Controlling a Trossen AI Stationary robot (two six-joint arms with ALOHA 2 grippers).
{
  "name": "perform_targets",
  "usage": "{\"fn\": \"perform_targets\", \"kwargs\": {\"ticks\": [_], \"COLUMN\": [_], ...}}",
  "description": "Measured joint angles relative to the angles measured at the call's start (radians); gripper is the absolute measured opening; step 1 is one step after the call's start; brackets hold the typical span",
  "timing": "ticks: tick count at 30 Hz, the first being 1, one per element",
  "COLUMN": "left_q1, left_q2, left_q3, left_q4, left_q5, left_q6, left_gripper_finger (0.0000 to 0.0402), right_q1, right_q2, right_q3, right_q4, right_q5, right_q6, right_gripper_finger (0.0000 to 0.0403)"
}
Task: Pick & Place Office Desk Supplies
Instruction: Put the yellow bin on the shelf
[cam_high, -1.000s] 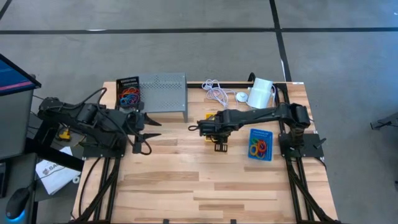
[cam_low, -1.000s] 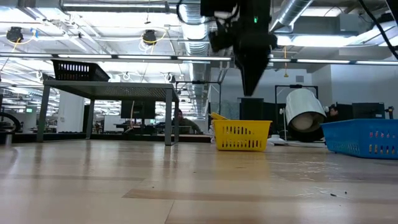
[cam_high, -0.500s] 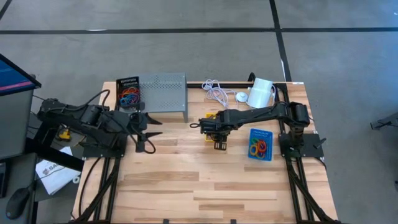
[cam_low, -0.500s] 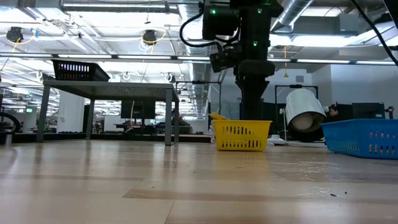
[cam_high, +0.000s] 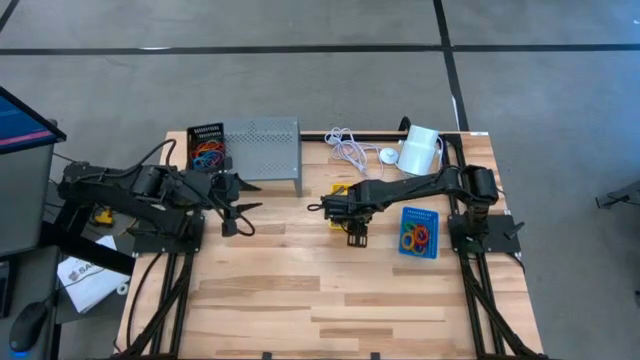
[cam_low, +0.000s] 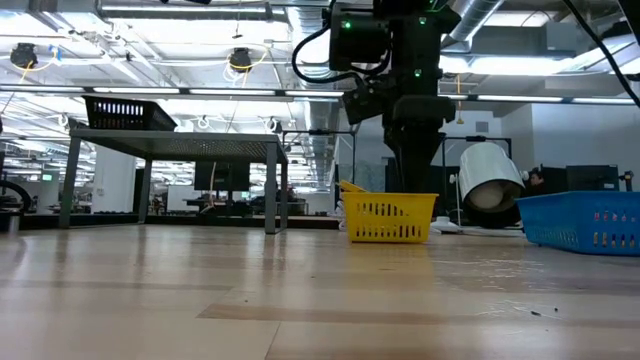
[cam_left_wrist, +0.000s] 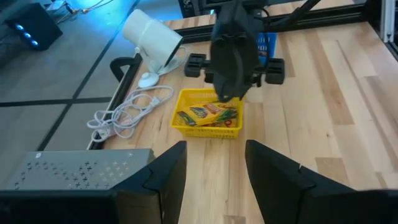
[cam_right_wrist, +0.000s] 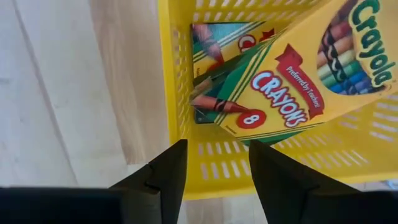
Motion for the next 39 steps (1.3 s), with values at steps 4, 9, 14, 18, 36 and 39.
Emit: {"fn": "perform_targets", "kwargs": {"ticks": [4,9,14,18,36,39], "left_q1": [0.016,0.022,0.022,0.022,0.022,0.022], "left_q2": [0.0,0.0,0.0,0.0,0.0,0.0], "left_q3": [0.0,0.0,0.0,0.0,0.0,0.0], "left_q4": [0.0,0.0,0.0,-0.001,-0.001,-0.001], "left_q5": [0.0,0.0,0.001,0.0,0.001,0.002], "left_q6": [0.0,0.0,0.0,0.0,-0.003,-0.003], "left_gripper_finger": [0.0159,0.0159,0.0159,0.0159,0.0159,0.0159], "right_q1": [0.003,0.003,0.006,0.025,0.036,0.028], "right_q2": [-0.001,-0.008,-0.009,-0.009,0.001,0.001], "right_q3": [0.0,0.005,0.036,0.053,-0.025,-0.051], "right_q4": [-0.009,-0.03,-0.037,-0.034,0.088,0.129], "right_q5": [-0.002,-0.004,-0.041,-0.046,-0.045,-0.043], "right_q6": [0.007,0.018,0.032,0.045,0.061,0.061], "right_gripper_finger": [0.0165,0.0165,0.0164,0.0164,0.0144,0.0145]}}
